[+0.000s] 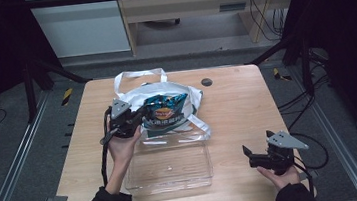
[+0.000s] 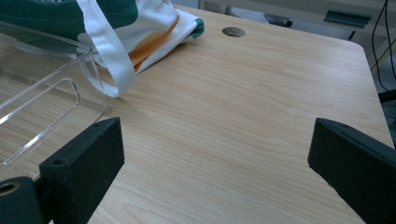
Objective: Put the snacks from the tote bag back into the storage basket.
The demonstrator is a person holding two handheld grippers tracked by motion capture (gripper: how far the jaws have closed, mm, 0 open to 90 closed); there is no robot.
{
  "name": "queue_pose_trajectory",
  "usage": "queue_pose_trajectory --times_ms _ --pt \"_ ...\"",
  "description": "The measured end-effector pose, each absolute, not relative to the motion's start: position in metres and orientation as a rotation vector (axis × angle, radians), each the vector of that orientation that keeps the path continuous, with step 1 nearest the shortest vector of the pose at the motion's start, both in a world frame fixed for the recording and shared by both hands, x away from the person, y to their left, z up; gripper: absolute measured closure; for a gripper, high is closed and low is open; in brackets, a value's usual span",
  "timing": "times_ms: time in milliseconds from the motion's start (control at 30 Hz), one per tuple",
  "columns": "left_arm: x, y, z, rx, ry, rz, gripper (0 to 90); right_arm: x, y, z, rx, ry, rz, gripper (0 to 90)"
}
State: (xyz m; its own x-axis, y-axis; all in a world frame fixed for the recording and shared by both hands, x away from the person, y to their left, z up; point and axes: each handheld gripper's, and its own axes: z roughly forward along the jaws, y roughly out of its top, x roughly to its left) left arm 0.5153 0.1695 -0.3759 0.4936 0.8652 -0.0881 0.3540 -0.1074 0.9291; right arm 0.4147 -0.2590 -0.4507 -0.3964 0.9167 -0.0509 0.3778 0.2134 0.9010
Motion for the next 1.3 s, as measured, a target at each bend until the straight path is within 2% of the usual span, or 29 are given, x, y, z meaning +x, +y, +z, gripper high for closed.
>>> queue_pose_trajectory --times_ms 400,1300 --pt "0.507 0.176 -0.360 1.607 1.053 0.587 89.7 0.415 -0.259 -0.451 1.198 1.886 1.143 4.0" --pt "0.479 0.175 -0.310 1.478 0.923 0.588 89.9 0.414 -0.258 -0.450 1.200 1.884 1.149 4.0"
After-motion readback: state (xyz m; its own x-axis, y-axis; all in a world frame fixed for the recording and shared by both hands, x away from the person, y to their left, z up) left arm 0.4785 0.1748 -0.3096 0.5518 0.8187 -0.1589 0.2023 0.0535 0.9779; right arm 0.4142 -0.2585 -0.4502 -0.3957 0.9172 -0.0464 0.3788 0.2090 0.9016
